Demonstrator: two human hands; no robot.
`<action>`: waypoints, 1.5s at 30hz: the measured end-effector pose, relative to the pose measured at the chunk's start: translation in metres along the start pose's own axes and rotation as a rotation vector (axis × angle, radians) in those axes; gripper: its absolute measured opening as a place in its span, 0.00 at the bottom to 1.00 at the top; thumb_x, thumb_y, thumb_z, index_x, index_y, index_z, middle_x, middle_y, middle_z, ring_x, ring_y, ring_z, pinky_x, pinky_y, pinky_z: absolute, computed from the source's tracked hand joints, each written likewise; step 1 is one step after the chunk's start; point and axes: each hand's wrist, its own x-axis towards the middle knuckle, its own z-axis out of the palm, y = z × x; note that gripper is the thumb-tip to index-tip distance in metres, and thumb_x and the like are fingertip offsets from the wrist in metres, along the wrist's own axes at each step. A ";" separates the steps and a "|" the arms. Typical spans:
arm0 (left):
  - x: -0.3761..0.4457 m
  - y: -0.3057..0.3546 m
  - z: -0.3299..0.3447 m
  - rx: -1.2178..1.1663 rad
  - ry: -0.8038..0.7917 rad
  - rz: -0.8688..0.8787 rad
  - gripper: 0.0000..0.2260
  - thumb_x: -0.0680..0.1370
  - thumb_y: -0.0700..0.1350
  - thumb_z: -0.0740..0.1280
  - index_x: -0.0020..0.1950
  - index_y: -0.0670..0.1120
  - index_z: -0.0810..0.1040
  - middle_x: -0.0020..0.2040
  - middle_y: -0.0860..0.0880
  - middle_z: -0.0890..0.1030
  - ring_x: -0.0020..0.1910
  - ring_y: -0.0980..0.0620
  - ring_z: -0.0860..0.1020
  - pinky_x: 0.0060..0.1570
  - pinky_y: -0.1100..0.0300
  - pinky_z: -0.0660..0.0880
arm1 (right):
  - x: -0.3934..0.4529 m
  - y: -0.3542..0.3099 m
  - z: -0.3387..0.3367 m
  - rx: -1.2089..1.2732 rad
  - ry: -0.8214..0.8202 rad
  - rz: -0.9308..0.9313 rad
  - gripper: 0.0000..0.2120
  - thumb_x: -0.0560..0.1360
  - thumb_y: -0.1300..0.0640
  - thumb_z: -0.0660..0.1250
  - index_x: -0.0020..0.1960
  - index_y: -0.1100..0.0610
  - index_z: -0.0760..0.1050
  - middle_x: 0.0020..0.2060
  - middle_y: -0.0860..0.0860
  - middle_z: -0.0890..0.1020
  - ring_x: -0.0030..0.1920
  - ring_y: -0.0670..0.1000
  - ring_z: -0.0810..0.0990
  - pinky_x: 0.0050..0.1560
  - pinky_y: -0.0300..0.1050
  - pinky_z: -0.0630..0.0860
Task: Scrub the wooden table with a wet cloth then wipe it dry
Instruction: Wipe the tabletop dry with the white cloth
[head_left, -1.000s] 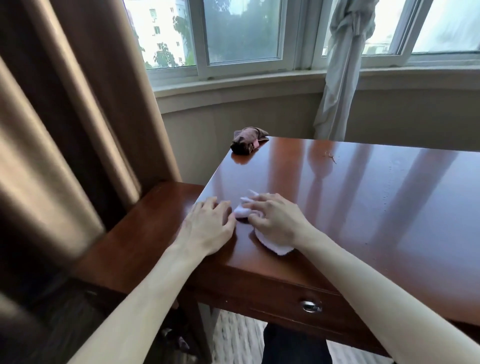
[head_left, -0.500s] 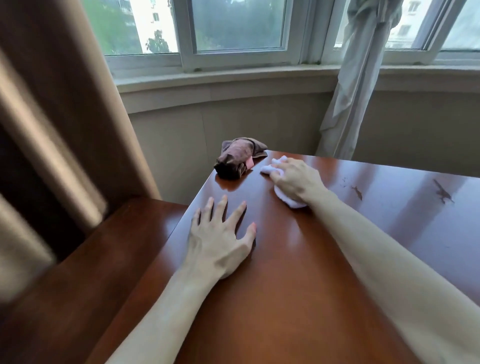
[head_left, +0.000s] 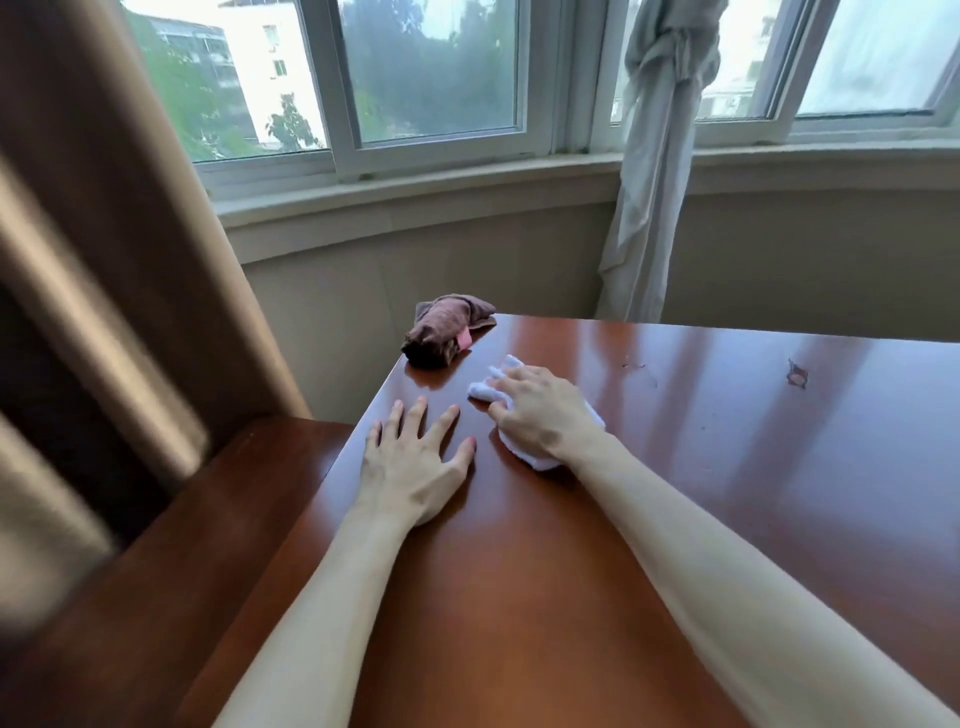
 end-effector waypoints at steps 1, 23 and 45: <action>-0.001 0.000 -0.001 0.008 -0.003 0.002 0.28 0.80 0.67 0.49 0.81 0.64 0.54 0.83 0.51 0.51 0.82 0.47 0.46 0.79 0.46 0.43 | -0.024 -0.009 0.001 0.005 0.005 -0.019 0.25 0.81 0.47 0.53 0.77 0.47 0.68 0.78 0.45 0.67 0.79 0.49 0.59 0.74 0.53 0.65; 0.001 -0.006 0.002 0.028 0.040 0.015 0.34 0.73 0.72 0.39 0.79 0.69 0.47 0.82 0.58 0.46 0.81 0.55 0.42 0.80 0.52 0.43 | 0.146 0.102 -0.006 -0.012 0.046 0.250 0.22 0.78 0.46 0.51 0.63 0.46 0.78 0.65 0.50 0.78 0.65 0.59 0.75 0.54 0.54 0.70; -0.008 0.002 -0.006 0.050 -0.010 0.017 0.29 0.81 0.66 0.50 0.81 0.61 0.54 0.83 0.48 0.52 0.81 0.46 0.48 0.79 0.46 0.45 | -0.169 -0.014 -0.018 -0.017 0.029 -0.082 0.31 0.74 0.42 0.48 0.71 0.51 0.74 0.73 0.46 0.74 0.73 0.52 0.70 0.73 0.45 0.62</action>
